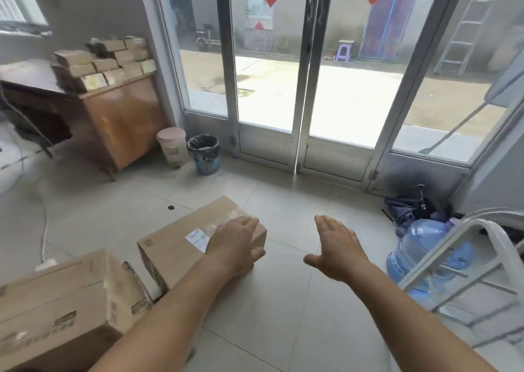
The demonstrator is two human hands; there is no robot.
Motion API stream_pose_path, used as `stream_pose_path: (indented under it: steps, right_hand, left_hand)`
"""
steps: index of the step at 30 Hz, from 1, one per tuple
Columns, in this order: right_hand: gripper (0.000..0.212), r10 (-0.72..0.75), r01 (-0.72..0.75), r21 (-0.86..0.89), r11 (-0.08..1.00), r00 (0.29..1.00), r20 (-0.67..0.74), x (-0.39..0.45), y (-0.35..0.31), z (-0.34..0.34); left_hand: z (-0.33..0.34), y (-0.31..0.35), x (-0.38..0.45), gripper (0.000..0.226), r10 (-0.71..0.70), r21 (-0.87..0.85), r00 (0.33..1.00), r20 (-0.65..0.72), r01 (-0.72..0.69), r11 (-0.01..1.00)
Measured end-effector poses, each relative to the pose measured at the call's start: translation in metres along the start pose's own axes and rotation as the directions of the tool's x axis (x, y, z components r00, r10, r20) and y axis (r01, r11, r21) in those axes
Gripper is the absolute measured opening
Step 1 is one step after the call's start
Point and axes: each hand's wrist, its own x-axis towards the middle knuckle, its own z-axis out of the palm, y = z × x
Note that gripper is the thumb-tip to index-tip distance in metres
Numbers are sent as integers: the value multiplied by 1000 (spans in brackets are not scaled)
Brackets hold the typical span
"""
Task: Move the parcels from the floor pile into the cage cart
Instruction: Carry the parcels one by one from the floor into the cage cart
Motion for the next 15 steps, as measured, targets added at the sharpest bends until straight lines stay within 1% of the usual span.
stream_pose_path:
  steps: [3,6,11,15]
  right_hand:
    - [94,-51,52,-7,999,997,49,29,-29,13]
    - [95,-96,98,-18,995,991,94,60,-50,26]
    - [95,-172,180,-36,983,971,165,119,-73,44]
    - [94,-230,244,-39,969,949,213,182,-81,62]
  left_hand:
    - [4,-43,-4,70,-94,-20,996,2,94,995]
    - [10,-78,-4,71,-198,-25,980,32,199,980]
    - [24,-123,8,71,-348,-44,933,95,353,935]
    - [37,-151,39,72,-447,-45,884,138,456,889]
